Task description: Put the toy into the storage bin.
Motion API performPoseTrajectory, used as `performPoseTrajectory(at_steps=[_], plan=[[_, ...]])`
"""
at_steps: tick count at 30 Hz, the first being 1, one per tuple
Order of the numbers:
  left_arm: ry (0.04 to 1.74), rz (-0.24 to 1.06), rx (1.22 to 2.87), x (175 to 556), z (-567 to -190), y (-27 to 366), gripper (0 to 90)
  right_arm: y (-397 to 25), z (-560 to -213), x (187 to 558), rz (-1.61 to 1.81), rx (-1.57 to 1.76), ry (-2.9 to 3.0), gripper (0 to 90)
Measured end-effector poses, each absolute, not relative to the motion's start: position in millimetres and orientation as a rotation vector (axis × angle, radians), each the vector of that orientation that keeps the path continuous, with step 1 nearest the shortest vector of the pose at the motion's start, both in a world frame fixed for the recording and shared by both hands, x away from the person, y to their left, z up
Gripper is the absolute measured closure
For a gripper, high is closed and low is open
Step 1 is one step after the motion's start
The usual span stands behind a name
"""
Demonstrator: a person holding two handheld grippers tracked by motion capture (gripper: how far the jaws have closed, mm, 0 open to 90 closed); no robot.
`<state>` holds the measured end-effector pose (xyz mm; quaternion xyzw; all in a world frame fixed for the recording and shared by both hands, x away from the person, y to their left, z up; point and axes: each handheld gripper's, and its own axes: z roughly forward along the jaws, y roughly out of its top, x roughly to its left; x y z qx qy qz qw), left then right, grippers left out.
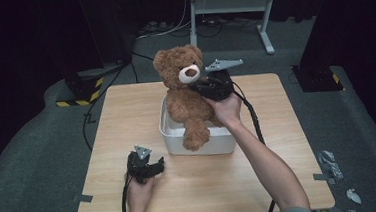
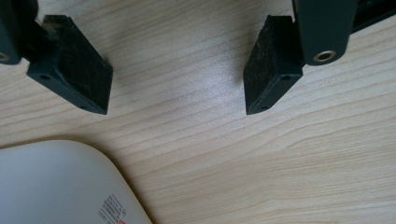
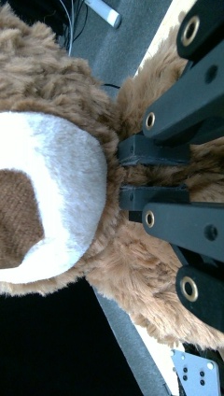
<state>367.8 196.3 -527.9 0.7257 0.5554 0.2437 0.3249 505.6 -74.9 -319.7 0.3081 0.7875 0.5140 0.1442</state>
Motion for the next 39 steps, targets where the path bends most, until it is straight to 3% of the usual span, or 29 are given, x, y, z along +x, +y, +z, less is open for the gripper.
performPoseTrajectory(at_steps=[39], plan=[[1.452, 0.647, 1.908, 368.1, -527.8, 197.2, 23.9, -76.8, -348.8, 512.0, 1.417, 0.938, 2.307, 80.8]])
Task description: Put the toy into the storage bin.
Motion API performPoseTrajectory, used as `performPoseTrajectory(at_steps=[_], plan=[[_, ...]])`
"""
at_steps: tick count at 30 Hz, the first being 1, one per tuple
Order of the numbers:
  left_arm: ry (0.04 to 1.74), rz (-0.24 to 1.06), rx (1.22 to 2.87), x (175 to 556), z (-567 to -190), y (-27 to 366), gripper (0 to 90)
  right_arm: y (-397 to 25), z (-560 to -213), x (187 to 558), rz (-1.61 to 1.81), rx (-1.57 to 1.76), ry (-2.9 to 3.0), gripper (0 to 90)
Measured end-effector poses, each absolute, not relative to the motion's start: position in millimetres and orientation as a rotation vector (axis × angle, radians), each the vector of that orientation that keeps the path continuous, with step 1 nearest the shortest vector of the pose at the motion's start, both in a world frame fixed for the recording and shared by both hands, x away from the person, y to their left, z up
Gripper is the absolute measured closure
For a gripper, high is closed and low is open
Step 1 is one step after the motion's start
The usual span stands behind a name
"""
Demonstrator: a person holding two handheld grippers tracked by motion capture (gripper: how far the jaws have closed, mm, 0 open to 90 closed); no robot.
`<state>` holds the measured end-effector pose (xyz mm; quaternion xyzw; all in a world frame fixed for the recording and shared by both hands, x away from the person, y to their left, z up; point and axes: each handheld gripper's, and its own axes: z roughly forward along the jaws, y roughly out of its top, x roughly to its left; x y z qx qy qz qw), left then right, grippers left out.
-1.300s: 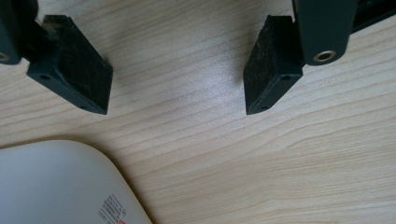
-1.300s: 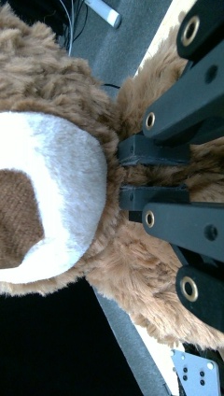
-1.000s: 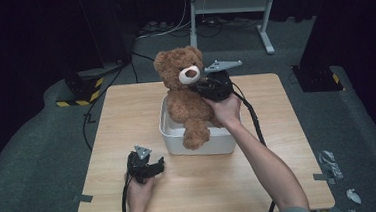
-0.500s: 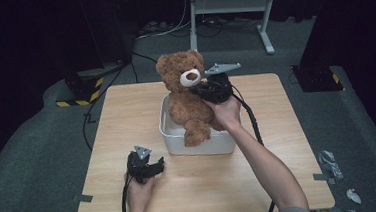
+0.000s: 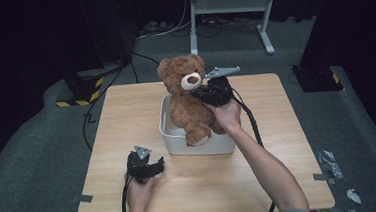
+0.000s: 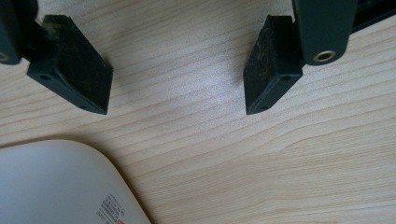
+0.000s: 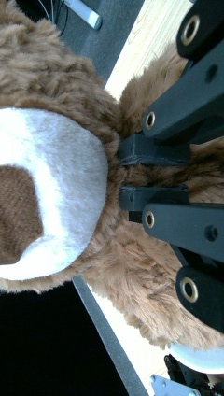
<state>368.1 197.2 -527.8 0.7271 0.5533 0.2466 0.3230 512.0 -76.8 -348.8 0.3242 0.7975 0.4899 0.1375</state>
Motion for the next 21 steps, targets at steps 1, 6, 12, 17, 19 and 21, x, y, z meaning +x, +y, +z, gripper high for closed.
performPoseTrajectory(at_steps=[1, 6, 12, 17, 19, 21], plan=[[1.452, 0.647, 1.909, 368.1, -527.7, 197.2, 23.9, -77.1, -349.4, 512.2, 1.415, 0.939, 2.309, 80.7], [1.452, 0.647, 1.909, 368.1, -527.7, 197.2, 23.9, -77.4, -351.8, 512.1, 1.408, 0.941, 2.311, 80.6], [1.452, 0.647, 1.909, 368.1, -527.7, 197.2, 23.9, -77.2, -354.7, 512.3, 1.385, 0.948, 2.316, 80.5], [1.452, 0.647, 1.909, 368.1, -527.7, 197.2, 23.9, -76.6, -357.5, 512.7, 1.373, 0.946, 2.322, 80.5], [1.452, 0.647, 1.909, 368.1, -527.7, 197.2, 23.9, -75.9, -359.4, 513.2, 1.365, 0.945, 2.328, 80.4], [1.452, 0.647, 1.909, 368.1, -527.7, 197.2, 23.9, -75.4, -360.0, 513.0, 1.362, 0.951, 2.331, 80.4]])
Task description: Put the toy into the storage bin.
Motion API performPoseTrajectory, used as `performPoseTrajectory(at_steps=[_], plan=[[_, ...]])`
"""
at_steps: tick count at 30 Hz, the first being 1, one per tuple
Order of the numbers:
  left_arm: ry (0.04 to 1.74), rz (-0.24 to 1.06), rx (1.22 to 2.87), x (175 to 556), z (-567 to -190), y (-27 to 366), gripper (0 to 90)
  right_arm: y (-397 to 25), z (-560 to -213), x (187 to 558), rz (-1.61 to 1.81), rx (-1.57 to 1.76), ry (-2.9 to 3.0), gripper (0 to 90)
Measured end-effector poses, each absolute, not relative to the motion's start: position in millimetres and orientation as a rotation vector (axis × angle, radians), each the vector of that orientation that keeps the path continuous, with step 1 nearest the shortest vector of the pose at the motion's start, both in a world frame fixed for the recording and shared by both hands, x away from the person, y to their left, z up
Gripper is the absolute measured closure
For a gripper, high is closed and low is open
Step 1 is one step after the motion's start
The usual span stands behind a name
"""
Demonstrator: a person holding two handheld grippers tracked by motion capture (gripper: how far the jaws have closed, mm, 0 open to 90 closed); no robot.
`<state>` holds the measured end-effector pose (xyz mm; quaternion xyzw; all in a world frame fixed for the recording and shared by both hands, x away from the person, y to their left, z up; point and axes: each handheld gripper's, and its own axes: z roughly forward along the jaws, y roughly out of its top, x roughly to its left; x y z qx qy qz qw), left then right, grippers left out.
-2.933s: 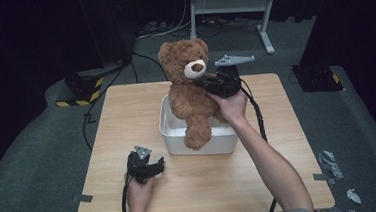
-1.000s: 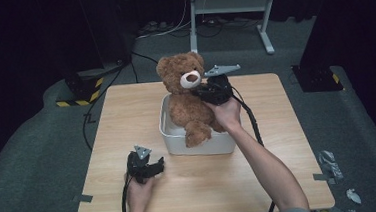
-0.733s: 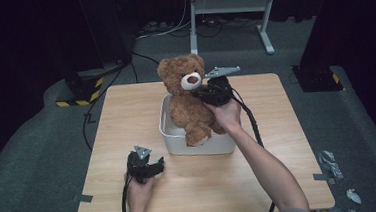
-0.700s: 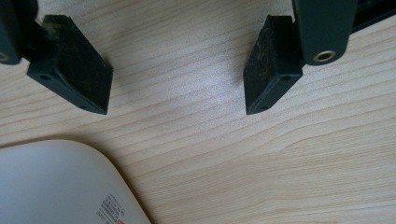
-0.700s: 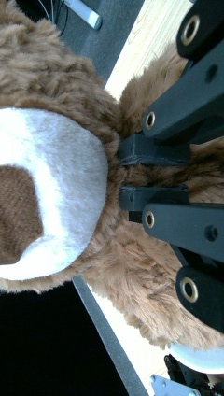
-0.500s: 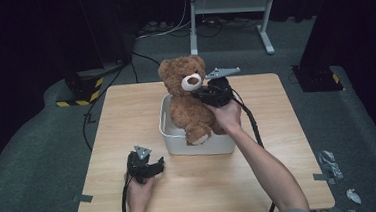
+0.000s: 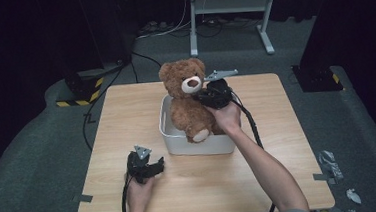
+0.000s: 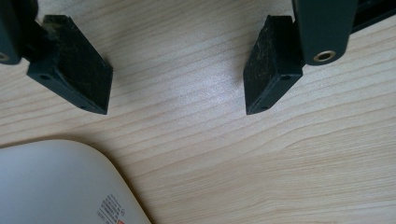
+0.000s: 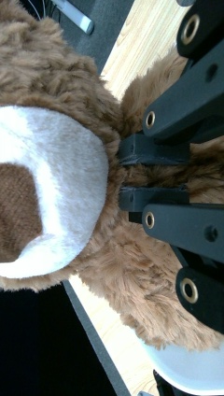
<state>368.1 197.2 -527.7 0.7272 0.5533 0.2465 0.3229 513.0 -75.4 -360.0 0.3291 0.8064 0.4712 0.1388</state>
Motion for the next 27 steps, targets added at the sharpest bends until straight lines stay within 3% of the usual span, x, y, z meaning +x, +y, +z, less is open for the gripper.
performPoseTrajectory(at_steps=[27], plan=[[1.452, 0.647, 1.908, 368.1, -527.8, 197.2, 23.9, -69.8, -370.2, 516.4, 1.296, 0.956, 2.372, 79.7]])
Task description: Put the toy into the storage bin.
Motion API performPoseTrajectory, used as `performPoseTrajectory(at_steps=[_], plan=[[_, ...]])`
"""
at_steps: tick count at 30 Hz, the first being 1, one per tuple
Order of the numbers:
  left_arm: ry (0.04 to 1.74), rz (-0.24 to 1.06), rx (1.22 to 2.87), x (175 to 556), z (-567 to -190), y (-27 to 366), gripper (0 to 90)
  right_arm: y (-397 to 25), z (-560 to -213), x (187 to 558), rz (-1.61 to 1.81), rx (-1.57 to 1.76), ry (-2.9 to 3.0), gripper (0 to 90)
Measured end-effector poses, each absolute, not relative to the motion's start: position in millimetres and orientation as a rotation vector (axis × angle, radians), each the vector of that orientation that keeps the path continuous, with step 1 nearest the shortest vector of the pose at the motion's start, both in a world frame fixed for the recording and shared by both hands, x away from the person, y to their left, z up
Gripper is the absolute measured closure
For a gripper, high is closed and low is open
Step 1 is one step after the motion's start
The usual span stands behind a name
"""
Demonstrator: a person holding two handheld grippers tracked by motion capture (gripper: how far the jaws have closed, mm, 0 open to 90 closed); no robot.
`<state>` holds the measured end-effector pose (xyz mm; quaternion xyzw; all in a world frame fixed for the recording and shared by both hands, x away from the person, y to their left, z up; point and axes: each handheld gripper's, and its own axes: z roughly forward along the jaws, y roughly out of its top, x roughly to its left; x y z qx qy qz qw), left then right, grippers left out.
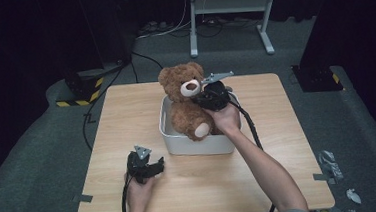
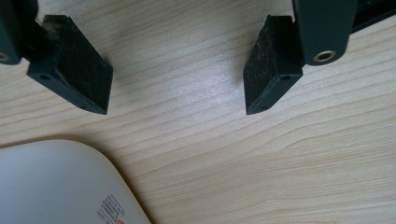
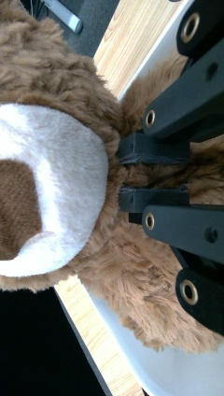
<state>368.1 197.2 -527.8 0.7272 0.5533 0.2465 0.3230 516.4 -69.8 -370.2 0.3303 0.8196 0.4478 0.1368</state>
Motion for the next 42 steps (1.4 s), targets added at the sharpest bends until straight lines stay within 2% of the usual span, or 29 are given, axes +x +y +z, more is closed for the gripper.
performPoseTrajectory(at_steps=[30, 37, 40, 42], plan=[[1.453, 0.646, 1.909, 368.1, -527.6, 197.2, 23.9, -63.9, -376.7, 518.2, 1.159, 0.948, 2.457, 72.4], [1.453, 0.646, 1.909, 368.1, -527.6, 197.2, 23.9, -65.3, -375.5, 516.8, 1.173, 0.941, 2.482, 73.3], [1.453, 0.644, 1.911, 368.0, -527.5, 197.3, 23.9, -66.8, -371.4, 513.2, 1.186, 0.934, 2.468, 71.2], [1.453, 0.644, 1.911, 368.0, -527.4, 197.2, 23.8, -68.5, -371.0, 513.2, 1.185, 0.926, 2.465, 66.7]])
